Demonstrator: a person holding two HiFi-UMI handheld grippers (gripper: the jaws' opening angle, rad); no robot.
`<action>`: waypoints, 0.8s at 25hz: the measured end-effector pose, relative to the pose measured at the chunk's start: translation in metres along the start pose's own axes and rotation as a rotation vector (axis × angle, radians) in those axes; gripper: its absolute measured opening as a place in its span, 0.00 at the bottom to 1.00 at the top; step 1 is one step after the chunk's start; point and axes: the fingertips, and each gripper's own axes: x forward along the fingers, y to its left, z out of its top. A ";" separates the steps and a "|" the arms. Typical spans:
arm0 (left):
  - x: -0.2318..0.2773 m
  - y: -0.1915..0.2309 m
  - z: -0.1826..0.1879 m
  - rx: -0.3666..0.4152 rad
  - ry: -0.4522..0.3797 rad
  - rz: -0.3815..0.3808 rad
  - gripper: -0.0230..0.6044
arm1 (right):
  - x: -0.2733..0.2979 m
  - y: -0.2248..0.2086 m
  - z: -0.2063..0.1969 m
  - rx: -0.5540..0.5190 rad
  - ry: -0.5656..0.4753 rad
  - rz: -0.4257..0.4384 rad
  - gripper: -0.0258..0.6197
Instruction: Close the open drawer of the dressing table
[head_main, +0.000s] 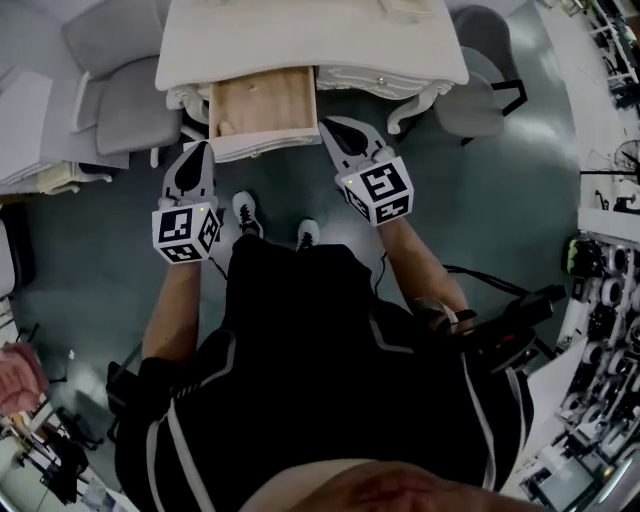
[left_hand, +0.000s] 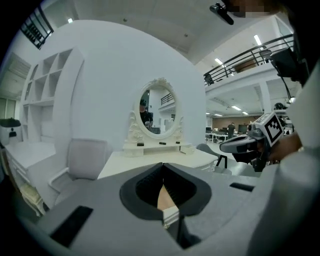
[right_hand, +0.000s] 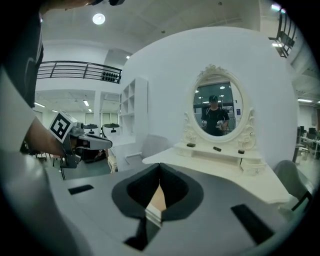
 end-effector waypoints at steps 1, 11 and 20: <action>0.002 0.008 -0.012 -0.012 0.018 0.009 0.04 | 0.007 0.002 -0.008 -0.004 0.014 0.001 0.05; 0.033 0.045 -0.130 0.044 0.233 -0.015 0.04 | 0.065 0.019 -0.101 0.051 0.174 -0.031 0.05; 0.062 0.049 -0.206 0.003 0.377 -0.070 0.04 | 0.093 0.032 -0.192 0.154 0.336 -0.070 0.05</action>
